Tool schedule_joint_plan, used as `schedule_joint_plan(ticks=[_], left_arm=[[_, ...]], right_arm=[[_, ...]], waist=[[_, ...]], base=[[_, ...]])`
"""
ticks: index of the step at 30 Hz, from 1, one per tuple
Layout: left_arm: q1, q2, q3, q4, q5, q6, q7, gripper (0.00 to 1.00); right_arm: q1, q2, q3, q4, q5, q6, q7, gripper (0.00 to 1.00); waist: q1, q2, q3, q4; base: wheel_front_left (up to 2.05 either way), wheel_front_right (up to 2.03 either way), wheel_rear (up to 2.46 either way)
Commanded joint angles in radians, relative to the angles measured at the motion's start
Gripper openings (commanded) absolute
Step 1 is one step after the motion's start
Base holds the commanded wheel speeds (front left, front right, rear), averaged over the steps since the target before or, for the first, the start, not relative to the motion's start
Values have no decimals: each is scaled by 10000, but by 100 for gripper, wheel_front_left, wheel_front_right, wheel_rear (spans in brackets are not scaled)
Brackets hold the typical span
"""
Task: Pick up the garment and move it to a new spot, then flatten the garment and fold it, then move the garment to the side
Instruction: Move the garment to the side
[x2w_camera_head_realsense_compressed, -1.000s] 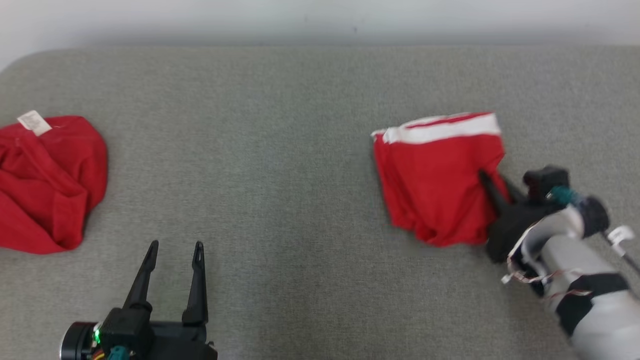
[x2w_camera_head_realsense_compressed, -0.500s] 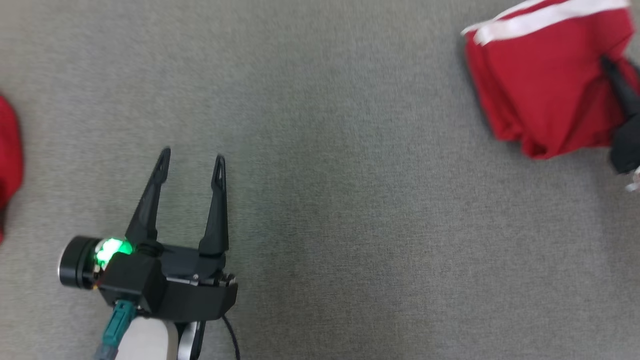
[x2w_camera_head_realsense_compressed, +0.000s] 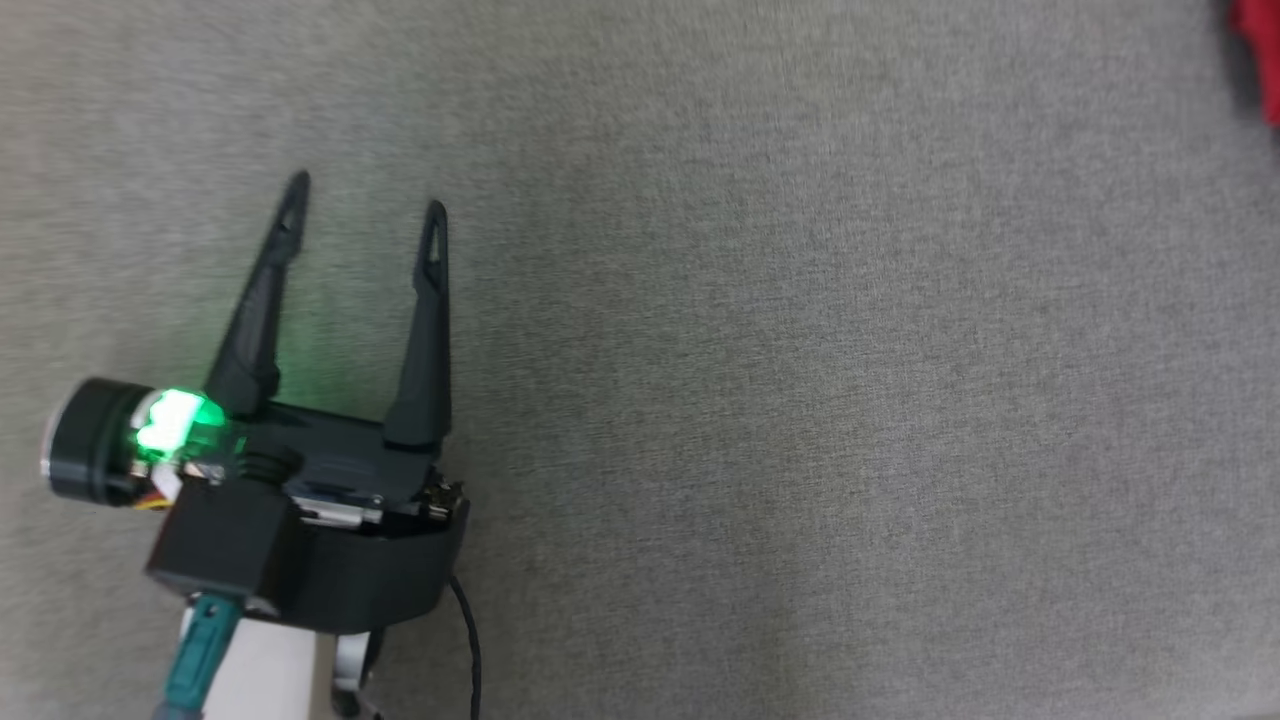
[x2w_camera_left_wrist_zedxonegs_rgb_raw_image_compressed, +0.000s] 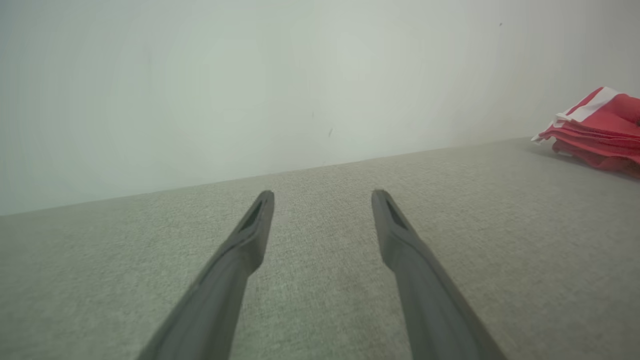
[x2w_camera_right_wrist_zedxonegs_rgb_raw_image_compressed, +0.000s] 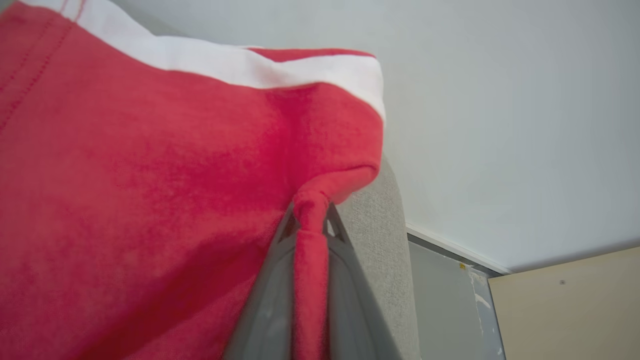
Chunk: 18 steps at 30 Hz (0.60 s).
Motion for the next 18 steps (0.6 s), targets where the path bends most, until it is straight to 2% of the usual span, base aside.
schedule_joint_plan(ticks=[1,7,13,14,15,16,18], left_arm=[[-163,94,36,-98,79,43,-33,100],[-185,304,3,-257,147,159,-20,100],[-204,511,31,-159,112,258,20,100],[-203,536,44,-143,88,290,27,100],[-196,557,51,-128,75,318,27,100],[-183,571,55,-113,55,339,27,100],[-135,582,56,-29,9,393,27,100]], right_arm=[[-134,-79,-119,-35,-1,-28,63,0],[-399,-228,-500,74,-180,-28,288,0],[-747,-33,-622,237,-409,-28,353,0],[-784,-15,-630,278,-499,-28,361,9],[-840,2,-618,294,-603,-28,317,64],[-891,58,-615,360,-667,-28,371,100],[-979,160,-686,468,-805,-28,398,100]], waist=[[-2,-3,596,-448],[-2,-3,959,-604],[-2,-3,1137,-619],[-2,-3,1137,-608],[-2,-3,1140,-601],[-2,-3,1125,-600],[-2,-3,1019,-592]], base=[[0,0,0],[0,0,0],[0,0,0],[0,0,0],[0,0,0],[0,0,0],[0,0,0]])
